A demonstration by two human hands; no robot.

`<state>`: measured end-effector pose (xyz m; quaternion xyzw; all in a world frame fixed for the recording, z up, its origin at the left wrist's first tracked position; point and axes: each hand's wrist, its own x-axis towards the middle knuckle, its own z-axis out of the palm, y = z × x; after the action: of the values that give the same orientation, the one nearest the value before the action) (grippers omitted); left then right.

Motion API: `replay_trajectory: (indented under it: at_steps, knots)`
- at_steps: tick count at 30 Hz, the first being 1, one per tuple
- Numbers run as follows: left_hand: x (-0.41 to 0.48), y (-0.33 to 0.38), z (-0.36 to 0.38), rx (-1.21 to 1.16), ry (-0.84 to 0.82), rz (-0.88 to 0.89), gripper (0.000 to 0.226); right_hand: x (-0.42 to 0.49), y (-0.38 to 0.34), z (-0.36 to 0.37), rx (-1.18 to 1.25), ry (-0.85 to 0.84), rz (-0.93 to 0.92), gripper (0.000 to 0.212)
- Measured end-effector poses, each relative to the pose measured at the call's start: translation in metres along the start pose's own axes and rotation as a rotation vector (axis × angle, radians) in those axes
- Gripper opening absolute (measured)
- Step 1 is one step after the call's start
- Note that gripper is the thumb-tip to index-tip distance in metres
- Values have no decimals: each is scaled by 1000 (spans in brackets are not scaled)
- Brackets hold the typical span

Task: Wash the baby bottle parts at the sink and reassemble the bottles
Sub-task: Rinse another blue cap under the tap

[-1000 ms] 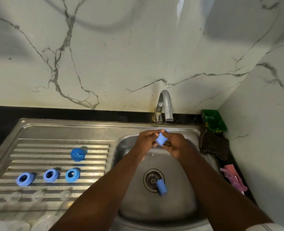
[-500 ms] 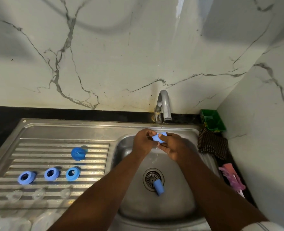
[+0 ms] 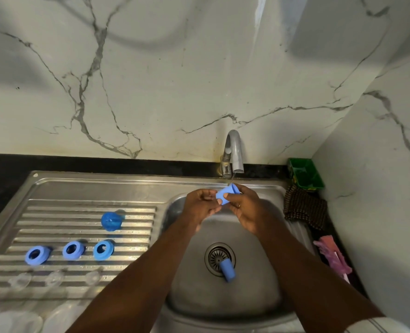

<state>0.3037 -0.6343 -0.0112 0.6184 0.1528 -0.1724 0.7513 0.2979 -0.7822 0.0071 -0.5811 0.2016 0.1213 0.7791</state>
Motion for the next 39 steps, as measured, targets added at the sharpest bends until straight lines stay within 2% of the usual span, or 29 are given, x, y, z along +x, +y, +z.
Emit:
replay_trajectory:
  at_steps: [5,8,13,15,18,20,22,26,29,33,36,39]
  knots:
    - [-1,-3,0,103,35,30,28,0,5,5,-275,84,-62,44]
    - [1,0,-1,134,91,-46,18,3,2,6,-481,74,-154,43]
    - [7,-3,-10,146,218,-26,23,9,0,6,-550,236,-245,47]
    - [7,-1,-14,81,247,-21,20,11,2,3,-583,183,-206,43]
    - [9,-1,-19,58,235,-45,15,8,2,-5,-795,-27,-38,34]
    - [9,-2,-21,59,212,-69,13,9,3,-4,-927,51,-147,31]
    - [9,-4,-20,61,198,-92,12,4,3,1,-919,192,-305,34]
    - [5,-2,-13,57,167,-113,18,0,7,8,-926,114,-368,37]
    - [5,-1,-10,79,169,-105,22,0,7,7,-855,199,-504,36]
    - [6,-2,-10,147,190,-83,22,6,2,4,-1067,57,-379,39]
    - [9,-2,-11,213,171,-36,25,7,0,0,-939,170,-503,35]
    - [8,1,-7,268,190,-72,24,5,0,-1,-1070,75,-400,37]
